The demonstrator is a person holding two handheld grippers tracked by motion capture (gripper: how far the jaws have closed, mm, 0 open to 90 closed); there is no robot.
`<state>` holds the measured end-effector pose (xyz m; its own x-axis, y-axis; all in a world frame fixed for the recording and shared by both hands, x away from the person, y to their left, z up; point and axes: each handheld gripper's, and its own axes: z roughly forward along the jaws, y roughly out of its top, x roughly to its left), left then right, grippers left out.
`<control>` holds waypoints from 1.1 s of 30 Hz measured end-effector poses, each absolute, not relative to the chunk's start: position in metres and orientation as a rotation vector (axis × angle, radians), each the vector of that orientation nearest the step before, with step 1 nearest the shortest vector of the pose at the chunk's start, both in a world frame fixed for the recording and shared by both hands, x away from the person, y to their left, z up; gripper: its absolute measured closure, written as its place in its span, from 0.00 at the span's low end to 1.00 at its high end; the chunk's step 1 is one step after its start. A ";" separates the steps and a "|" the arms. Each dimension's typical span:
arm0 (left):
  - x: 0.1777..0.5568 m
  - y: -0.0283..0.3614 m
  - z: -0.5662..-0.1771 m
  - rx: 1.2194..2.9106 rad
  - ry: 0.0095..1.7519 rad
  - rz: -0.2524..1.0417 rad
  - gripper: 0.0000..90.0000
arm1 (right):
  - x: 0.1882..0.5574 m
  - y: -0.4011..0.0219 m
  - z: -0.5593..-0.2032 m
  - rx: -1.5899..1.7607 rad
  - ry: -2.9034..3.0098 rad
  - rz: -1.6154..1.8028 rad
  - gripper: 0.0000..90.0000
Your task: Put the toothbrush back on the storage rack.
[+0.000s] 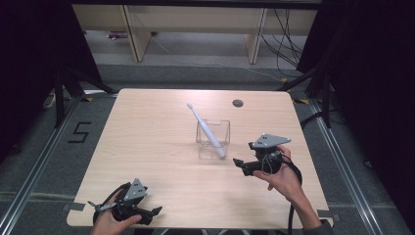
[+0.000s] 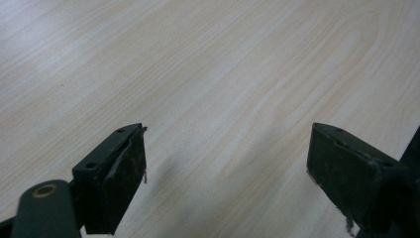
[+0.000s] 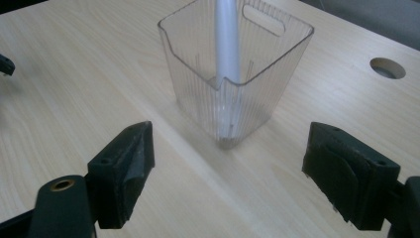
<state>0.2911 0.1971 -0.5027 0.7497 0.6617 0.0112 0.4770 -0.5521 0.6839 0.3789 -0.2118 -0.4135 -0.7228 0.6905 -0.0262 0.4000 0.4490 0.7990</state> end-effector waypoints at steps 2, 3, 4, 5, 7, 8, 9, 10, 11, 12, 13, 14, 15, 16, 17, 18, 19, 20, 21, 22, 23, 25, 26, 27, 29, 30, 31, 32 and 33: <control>0.291 0.197 -0.503 2.261 0.848 0.349 0.16 | 0.376 -0.212 -0.417 0.950 2.354 1.156 0.22; 0.291 0.197 -0.503 2.261 0.848 0.349 0.16 | 0.376 -0.214 -0.419 0.929 2.364 1.151 0.22; 0.291 0.197 -0.503 2.265 0.848 0.350 0.16 | 0.375 -0.214 -0.421 0.948 2.361 1.148 0.22; 0.291 0.197 -0.503 2.264 0.850 0.350 0.16 | 0.374 -0.214 -0.422 0.954 2.372 1.147 0.22; 0.291 0.197 -0.503 2.263 0.850 0.350 0.16 | 0.373 -0.216 -0.426 0.958 2.368 1.144 0.22; 0.291 0.197 -0.503 2.264 0.851 0.350 0.16 | 0.372 -0.217 -0.428 0.952 2.372 1.139 0.22; 0.291 0.197 -0.503 2.264 0.851 0.350 0.16 | 0.372 -0.217 -0.428 0.952 2.372 1.139 0.22; 0.291 0.197 -0.503 2.265 0.849 0.351 0.16 | 0.371 -0.217 -0.429 0.951 2.364 1.139 0.22; 0.291 0.197 -0.503 2.268 0.846 0.351 0.16 | 0.368 -0.219 -0.431 0.983 2.371 1.138 0.22; 0.291 0.197 -0.503 2.260 0.851 0.349 0.16 | 0.367 -0.219 -0.432 0.986 2.355 1.144 0.22; 0.291 0.197 -0.503 2.264 0.849 0.351 0.16 | 0.367 -0.220 -0.433 0.966 2.355 1.145 0.22; 0.291 0.197 -0.503 2.264 0.850 0.351 0.16 | 0.365 -0.221 -0.434 0.978 2.356 1.144 0.22; 0.291 0.197 -0.503 2.265 0.850 0.351 0.16 | 0.363 -0.221 -0.435 0.988 2.355 1.142 0.22; 0.291 0.197 -0.503 2.265 0.849 0.351 0.16 | 0.363 -0.223 -0.435 0.975 2.360 1.140 0.22; 0.291 0.197 -0.503 2.269 0.846 0.351 0.16 | 0.361 -0.223 -0.435 1.000 2.359 1.146 0.22; 0.292 0.197 -0.503 2.280 0.847 0.343 0.16 | 0.360 -0.224 -0.437 0.986 2.351 1.143 0.22; 0.292 0.197 -0.503 2.278 0.848 0.344 0.16 | 0.360 -0.225 -0.437 0.978 2.358 1.143 0.22; 0.292 0.197 -0.503 2.278 0.848 0.344 0.16 | 0.358 -0.226 -0.438 0.991 2.356 1.149 0.22; 0.292 0.197 -0.503 2.273 0.850 0.347 0.16 | 0.356 -0.226 -0.439 1.000 2.359 1.143 0.22; 0.291 0.197 -0.503 2.268 0.850 0.351 0.16 | 0.354 -0.226 -0.441 1.004 2.352 1.148 0.22; 0.291 0.197 -0.503 2.268 0.857 0.350 0.16 | 0.354 -0.227 -0.441 0.996 2.362 1.144 0.22; 0.292 0.197 -0.503 2.270 0.856 0.358 0.16 | 0.352 -0.229 -0.443 0.999 2.354 1.149 0.22; 0.292 0.197 -0.503 2.271 0.853 0.359 0.16 | 0.352 -0.230 -0.443 0.993 2.358 1.145 0.22; 0.291 0.197 -0.503 2.267 0.857 0.355 0.16 | 0.349 -0.229 -0.445 1.025 2.347 1.148 0.22; 0.291 0.197 -0.503 2.263 0.853 0.349 0.16 | 0.349 -0.232 -0.446 0.993 2.351 1.138 0.22; 0.292 0.197 -0.503 2.266 0.852 0.346 0.16 | 0.347 -0.232 -0.447 1.017 2.352 1.153 0.22; 0.292 0.197 -0.503 2.268 0.850 0.350 0.16 | 0.347 -0.233 -0.449 1.009 2.346 1.156 0.23; 0.291 0.197 -0.503 2.268 0.850 0.353 0.16 | 0.346 -0.233 -0.450 1.012 2.356 1.144 0.23; 0.291 0.197 -0.503 2.268 0.851 0.352 0.16 | 0.346 -0.234 -0.451 1.005 2.348 1.146 0.23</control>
